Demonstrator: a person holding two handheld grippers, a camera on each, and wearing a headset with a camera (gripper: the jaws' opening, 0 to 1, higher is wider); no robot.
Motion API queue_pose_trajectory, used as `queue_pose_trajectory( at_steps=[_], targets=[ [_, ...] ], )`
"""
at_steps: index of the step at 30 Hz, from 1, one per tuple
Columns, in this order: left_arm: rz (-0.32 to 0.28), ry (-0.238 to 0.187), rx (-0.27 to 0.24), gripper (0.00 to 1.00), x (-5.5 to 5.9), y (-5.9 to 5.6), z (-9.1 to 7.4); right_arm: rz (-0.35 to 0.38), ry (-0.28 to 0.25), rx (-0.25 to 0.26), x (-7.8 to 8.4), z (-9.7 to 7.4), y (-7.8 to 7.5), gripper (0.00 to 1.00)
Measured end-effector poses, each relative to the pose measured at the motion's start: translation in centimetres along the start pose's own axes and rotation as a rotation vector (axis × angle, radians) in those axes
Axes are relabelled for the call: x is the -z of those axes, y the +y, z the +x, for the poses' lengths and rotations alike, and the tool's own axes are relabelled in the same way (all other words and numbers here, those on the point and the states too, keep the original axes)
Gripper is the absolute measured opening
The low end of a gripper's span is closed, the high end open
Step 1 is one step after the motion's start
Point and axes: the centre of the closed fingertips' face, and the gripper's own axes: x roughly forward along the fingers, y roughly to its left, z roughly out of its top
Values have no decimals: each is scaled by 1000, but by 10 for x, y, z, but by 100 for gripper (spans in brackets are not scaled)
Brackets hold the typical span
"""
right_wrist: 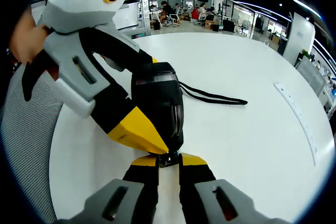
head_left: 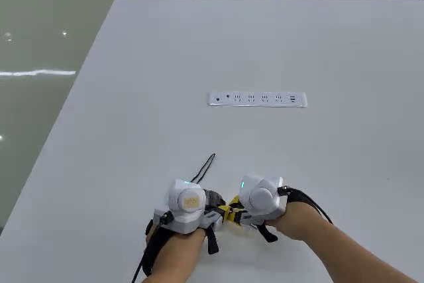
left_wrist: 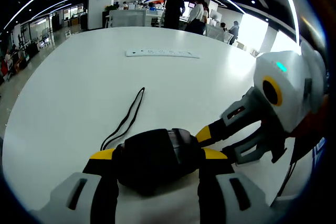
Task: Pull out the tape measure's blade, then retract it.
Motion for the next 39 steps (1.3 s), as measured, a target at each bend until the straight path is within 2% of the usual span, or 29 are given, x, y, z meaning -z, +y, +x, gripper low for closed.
queue_pose_trajectory(
  at_steps=[20, 24, 26, 30, 37, 39],
  targets=[
    [-22, 4, 1, 58, 0, 0, -1, 0, 17, -15, 1, 1, -1, 11],
    [-23, 18, 10, 59, 0, 1, -1, -10, 8, -15, 1, 0, -1, 12],
    [-27, 8, 16, 60, 0, 1, -2, -13, 7, -13, 1, 1, -1, 13],
    [-54, -8, 44, 61, 1, 1, -1, -13, 10, -14, 2, 1, -2, 13],
    [-112, -10, 88, 61, 0, 0, -2, -21, 13, -17, 2, 0, -2, 13],
    [-163, -24, 113, 62, -2, 0, -3, -11, 12, -16, 2, 0, -2, 13]
  ],
)
